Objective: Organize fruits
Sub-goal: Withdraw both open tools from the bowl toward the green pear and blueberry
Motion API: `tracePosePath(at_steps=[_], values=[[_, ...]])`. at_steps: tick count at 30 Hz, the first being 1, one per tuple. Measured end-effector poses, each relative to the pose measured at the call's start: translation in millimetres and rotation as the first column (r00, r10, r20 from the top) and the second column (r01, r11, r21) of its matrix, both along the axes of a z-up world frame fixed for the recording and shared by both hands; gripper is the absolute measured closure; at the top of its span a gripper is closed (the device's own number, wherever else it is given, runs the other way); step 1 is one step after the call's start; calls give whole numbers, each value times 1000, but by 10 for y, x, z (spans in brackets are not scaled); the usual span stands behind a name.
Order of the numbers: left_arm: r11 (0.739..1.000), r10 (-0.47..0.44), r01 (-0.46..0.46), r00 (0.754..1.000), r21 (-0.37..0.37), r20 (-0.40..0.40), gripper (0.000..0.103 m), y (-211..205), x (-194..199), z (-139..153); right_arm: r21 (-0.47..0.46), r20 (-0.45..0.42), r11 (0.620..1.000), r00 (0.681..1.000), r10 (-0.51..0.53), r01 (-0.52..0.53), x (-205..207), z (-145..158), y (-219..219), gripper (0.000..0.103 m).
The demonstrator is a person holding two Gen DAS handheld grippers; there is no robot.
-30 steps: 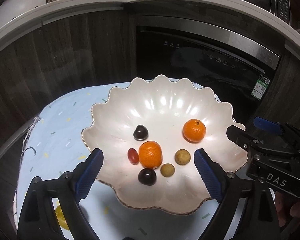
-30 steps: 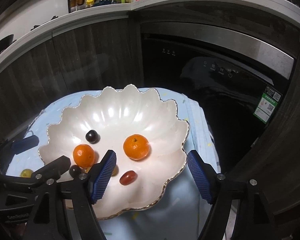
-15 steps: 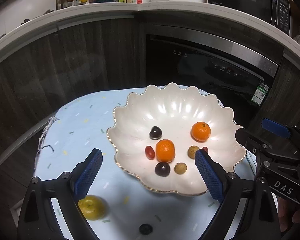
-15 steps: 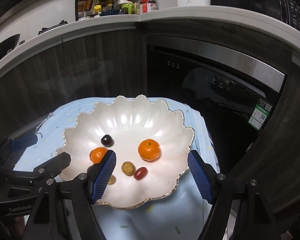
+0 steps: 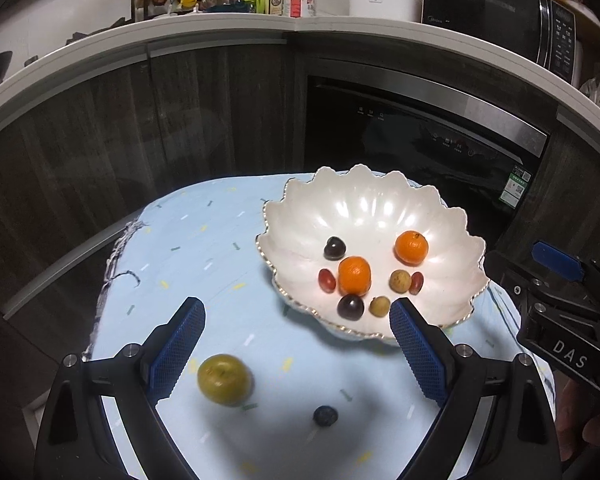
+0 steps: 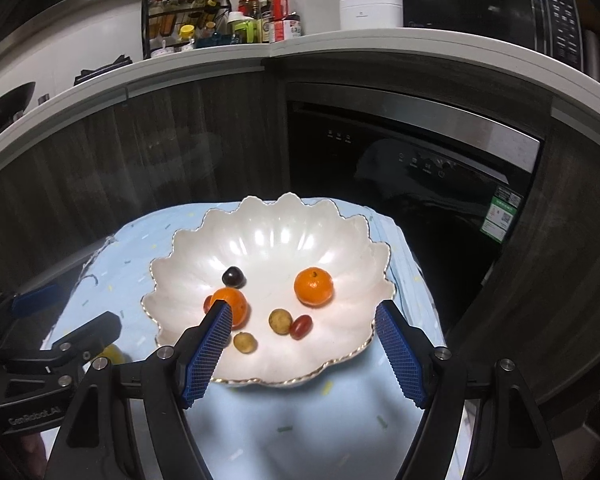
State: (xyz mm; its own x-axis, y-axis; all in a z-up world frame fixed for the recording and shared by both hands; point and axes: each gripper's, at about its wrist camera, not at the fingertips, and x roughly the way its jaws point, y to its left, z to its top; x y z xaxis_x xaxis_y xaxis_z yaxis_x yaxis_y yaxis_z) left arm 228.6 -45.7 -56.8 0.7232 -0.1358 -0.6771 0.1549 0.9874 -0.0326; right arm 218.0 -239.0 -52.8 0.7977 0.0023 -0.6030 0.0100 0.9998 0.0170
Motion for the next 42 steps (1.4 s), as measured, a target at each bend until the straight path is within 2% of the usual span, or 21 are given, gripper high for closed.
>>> tracePosePath(at_steps=[8,23,36,42], values=[[1000,-22,22,1000,-9,0,8,166,-140,-23,-6,-4,1000,1000,-13,13,-171,-39,147,28],[997,-75,74,997,24,27,8,533,-262,-125,-16,-32,998,998,-62,61,-372,-216,545,28],[988,-130,128,991,88,14,9,749,-241,-434,-49,-76,996,994,-83,80,-483,-541,893,28],[986,-145,146,989,87,-8,9,842,-178,-588,-61,-97,996,993,-69,63,-465,-670,1024,28]])
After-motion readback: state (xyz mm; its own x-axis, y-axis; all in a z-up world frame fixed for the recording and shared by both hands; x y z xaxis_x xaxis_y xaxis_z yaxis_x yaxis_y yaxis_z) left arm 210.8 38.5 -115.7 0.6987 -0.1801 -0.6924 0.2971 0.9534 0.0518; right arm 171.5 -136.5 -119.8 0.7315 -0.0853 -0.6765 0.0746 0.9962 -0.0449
